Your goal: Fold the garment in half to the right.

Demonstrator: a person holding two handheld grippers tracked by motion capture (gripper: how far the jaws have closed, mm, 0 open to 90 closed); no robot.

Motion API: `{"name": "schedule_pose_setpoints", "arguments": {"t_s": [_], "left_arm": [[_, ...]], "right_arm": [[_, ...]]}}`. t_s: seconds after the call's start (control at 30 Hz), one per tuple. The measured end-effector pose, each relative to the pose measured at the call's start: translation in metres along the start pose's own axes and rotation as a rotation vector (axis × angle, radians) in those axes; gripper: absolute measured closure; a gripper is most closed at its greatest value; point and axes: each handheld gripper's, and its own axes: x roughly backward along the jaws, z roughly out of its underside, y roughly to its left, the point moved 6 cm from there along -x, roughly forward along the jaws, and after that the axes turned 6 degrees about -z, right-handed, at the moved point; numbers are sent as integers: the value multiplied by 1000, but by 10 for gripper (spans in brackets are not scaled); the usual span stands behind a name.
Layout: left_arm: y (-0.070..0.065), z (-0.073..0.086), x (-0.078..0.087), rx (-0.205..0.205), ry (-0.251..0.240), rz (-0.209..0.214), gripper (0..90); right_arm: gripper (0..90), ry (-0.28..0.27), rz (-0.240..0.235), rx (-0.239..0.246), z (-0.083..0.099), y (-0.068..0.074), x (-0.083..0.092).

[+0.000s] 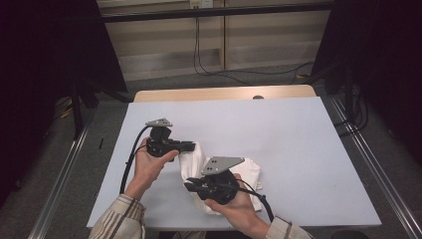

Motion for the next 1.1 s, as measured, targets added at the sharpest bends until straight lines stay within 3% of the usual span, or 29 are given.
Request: {"name": "schedule_pose_setpoints", "arguments": {"t_s": [0.87,1.1], "left_arm": [[-19,-11,-26,-15,7,48,846],[-21,-12,-34,-25,18,38,846]], "right_arm": [[825,-15,39,-16,10,-8,24],[826,-12,45,-34,16,-13,29]]}}
